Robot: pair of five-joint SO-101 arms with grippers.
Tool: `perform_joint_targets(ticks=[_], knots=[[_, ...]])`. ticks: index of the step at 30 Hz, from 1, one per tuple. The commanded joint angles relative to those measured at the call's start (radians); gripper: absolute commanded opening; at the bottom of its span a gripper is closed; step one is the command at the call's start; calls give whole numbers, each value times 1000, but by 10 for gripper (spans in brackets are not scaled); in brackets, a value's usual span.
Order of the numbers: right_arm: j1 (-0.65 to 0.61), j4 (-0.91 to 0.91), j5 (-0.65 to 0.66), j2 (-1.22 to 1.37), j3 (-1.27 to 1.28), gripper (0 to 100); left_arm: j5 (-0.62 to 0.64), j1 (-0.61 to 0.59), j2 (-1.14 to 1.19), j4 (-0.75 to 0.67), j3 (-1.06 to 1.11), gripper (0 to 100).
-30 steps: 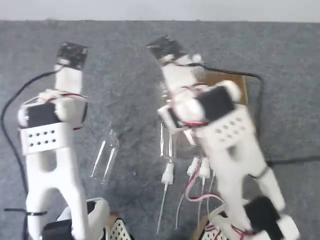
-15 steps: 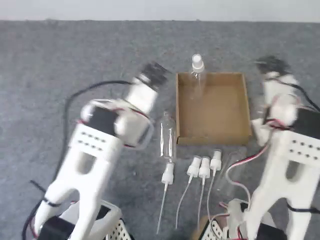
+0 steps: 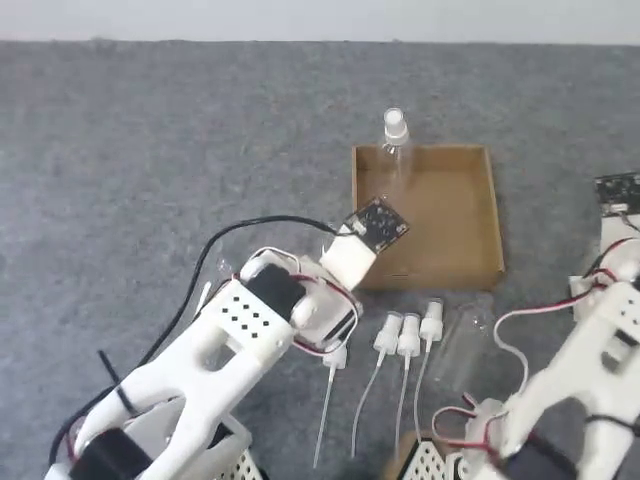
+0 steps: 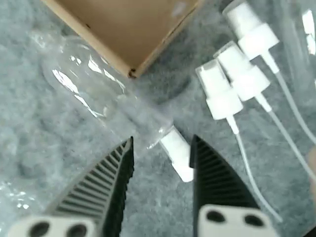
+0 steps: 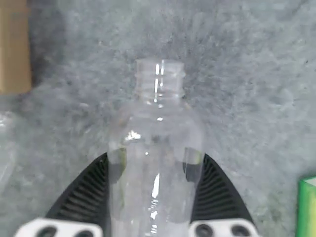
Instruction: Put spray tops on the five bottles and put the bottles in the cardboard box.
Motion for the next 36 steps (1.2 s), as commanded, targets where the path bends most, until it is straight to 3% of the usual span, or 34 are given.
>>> perform_joint_targets(ticks=[1,8,11,18,29,32,36], knots=[[12,-94,6,110,-9,39,25,-3,-8,-63,25,184],[12,-134,11,191,-9,39,60,-94,-6,-265,58,182],[10,-134,12,191,-9,39,8,-149,11,-307,58,181],[-10,-136,5,203,-9,39,-18,-169,244,-373,28,181],[-2,-136,12,203,-8,39,-138,-422,244,-371,8,181],[-4,-134,11,203,-6,39,-164,-433,195,-354,8,181],[-4,-134,12,203,-6,39,-164,-371,87,-227,-38,184]])
